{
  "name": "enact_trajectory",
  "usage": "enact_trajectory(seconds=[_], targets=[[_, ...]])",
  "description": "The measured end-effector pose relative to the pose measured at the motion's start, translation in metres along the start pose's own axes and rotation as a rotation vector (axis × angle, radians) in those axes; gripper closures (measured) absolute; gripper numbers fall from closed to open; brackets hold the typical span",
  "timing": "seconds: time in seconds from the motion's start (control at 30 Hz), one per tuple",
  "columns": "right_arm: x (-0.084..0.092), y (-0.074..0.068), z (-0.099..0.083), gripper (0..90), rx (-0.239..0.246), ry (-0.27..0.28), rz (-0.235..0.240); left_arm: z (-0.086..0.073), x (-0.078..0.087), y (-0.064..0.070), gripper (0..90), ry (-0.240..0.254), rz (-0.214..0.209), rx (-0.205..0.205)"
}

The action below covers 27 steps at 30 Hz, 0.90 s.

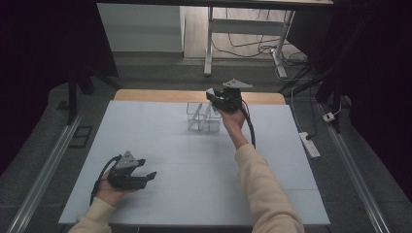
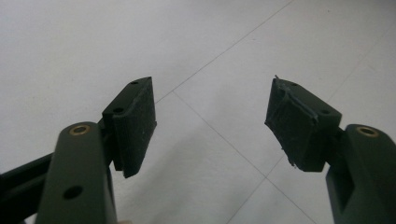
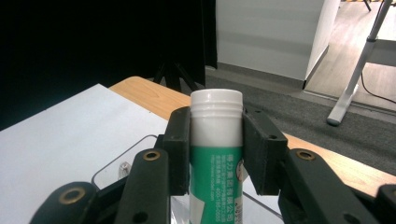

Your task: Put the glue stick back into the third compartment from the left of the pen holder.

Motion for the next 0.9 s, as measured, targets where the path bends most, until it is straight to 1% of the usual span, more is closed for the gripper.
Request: enact_trajectory(seconds=[0.03,0.13,0.2,0.27,0.37,0.53,0.6,0.73,0.9], targets=[[-0.001,0.000,-0.001,62.6,0.001,0.000,0.002,0.000,0.000,0.000,33.2,0.000,0.001,0.001],[0.001,-0.002,0.000,53.1,-0.006,-0.003,-0.001,0.000,0.000,-0.002,33.2,0.001,0.001,0.004],[0.003,-0.003,0.000,51.0,-0.005,-0.012,0.008,-0.001,0.000,-0.002,33.2,0.000,0.002,0.005],[0.005,-0.005,0.000,49.2,0.010,-0.027,0.016,-0.001,0.000,-0.001,33.2,-0.001,0.003,0.003],[0.010,-0.007,-0.002,48.5,0.020,-0.040,0.034,0.000,-0.001,0.000,33.2,-0.001,0.004,0.001],[0.017,-0.009,-0.003,48.1,0.051,-0.064,0.046,0.000,-0.001,-0.001,33.2,-0.002,0.004,0.003],[0.020,-0.009,-0.006,48.1,0.047,-0.072,0.056,0.000,-0.002,-0.001,33.2,-0.005,0.003,0.001],[0.026,-0.010,-0.011,47.7,0.057,-0.094,0.061,0.000,-0.002,0.000,33.2,-0.006,0.002,-0.003],[0.038,-0.007,-0.017,47.7,0.050,-0.100,0.066,0.000,-0.002,-0.001,33.2,-0.005,0.003,-0.001]])
Point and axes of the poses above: each handheld gripper's, and its own axes: x roughly backward along the jaws, z roughly out of its top, y roughly to its right, the point moved 1 cm from there along -x, roughly forward along the jaws, and after that the axes turned 5 degrees about x, right-handed, at the moved point
